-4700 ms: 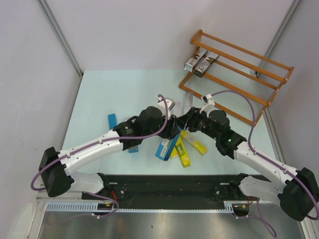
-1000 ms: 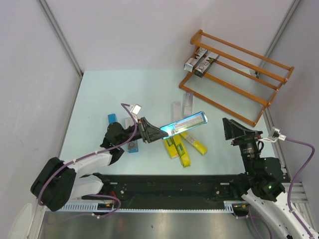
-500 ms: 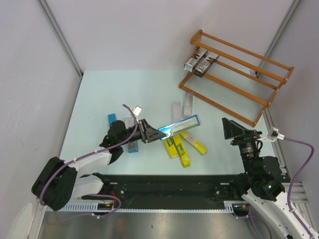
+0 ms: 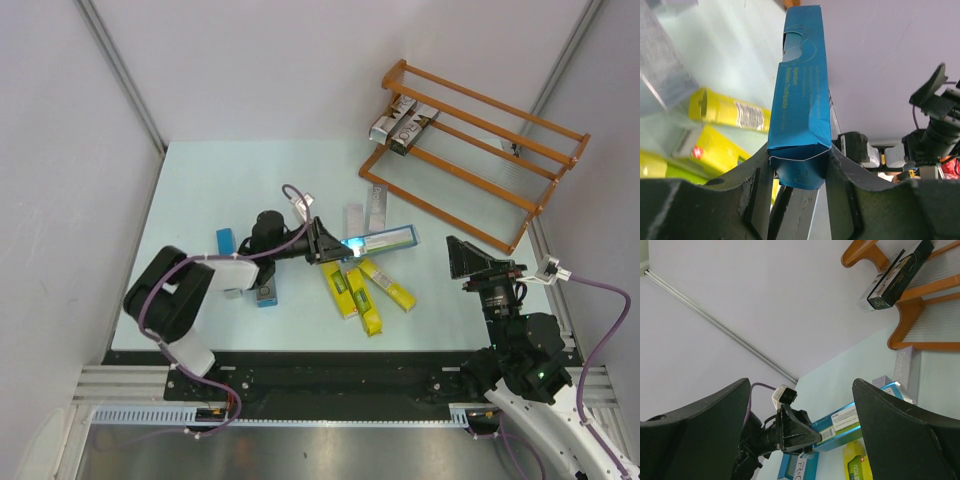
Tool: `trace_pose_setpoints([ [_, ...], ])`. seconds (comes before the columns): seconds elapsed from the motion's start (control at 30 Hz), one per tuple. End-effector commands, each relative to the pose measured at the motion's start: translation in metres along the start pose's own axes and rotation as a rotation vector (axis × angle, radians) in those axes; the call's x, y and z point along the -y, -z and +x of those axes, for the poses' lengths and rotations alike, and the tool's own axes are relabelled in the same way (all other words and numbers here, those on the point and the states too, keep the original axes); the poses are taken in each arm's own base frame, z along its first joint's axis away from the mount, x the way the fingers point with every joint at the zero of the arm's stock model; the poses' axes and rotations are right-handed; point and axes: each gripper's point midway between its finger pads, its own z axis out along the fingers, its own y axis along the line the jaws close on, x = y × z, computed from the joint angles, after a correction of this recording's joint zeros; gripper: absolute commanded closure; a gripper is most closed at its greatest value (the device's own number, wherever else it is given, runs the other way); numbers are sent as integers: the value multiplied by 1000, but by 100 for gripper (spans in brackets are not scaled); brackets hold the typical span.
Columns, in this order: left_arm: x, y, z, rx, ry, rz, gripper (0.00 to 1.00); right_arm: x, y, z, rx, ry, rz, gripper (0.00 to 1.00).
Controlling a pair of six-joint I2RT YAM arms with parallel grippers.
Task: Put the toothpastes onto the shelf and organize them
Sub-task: Place the toothpaste on the shelf.
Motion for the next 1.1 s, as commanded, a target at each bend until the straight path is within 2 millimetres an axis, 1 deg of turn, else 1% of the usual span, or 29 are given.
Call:
trace_pose_setpoints([
  [0.0,24,-23,-41,30,-72,99,82,-11,0,-22,62,-19,-6,11],
  [0.03,22,-27,-46,35,-70,96,82,-10,0,-22,63,-16,-1,11],
  [0.07,14,-38,-52,23,-48,80,82,-9,0,-22,64,-15,2,11],
  [0.13,9,-48,-61,22,-44,75,82,-8,0,-23,67,-10,7,11],
  [0.17,4,-57,-70,23,-30,61,82,-8,1,-23,69,-11,6,11],
  [0.23,-1,-66,-79,26,-10,53,82,-8,2,-24,73,-10,4,11],
  [0.27,0,-72,-91,41,-1,37,82,-8,3,-26,76,-9,1,11],
  [0.3,-12,-77,-95,44,18,10,82,-7,3,-27,80,-7,8,12],
  [0.33,-14,-80,-100,51,26,2,82,-5,3,-27,81,-5,15,12],
  [0.37,-10,-85,-111,65,20,10,82,-6,3,-30,89,-7,14,12],
  [0.43,-21,-93,-121,85,50,-19,80,-8,4,-31,93,-9,10,12],
  [0.47,-17,-98,-131,93,52,-23,80,-8,4,-32,95,-11,11,12],
  [0.5,-27,-102,-135,105,71,-43,79,-8,4,-32,95,-10,11,12],
  [0.53,-29,-104,-139,112,83,-51,80,-9,5,-33,95,-12,9,12],
  [0.57,-24,-108,-148,128,79,-38,79,-9,4,-33,98,-11,10,12],
  [0.67,-29,-115,-162,171,119,-17,79,-8,4,-33,96,-11,12,12],
  [0.7,-29,-119,-176,207,154,9,80,-3,5,-28,78,-2,29,12],
  [0.73,-30,-123,-184,216,156,14,80,-3,4,-28,77,1,32,12],
  [0.83,-29,-127,-199,250,178,15,78,-2,5,-28,79,-2,34,12],
  [0.9,-31,-129,-204,266,186,2,76,-2,5,-28,79,-6,34,12],
  [0.93,-27,-131,-211,278,186,-2,75,-3,5,-28,78,-6,31,12],
  [1.0,-31,-135,-217,287,188,-12,73,-2,5,-27,75,-6,33,12],
  [1.03,-28,-136,-224,299,190,-19,73,-2,5,-27,76,-9,33,12],
  [1.07,-35,-139,-224,302,202,-28,73,-3,5,-28,76,-8,31,12],
])
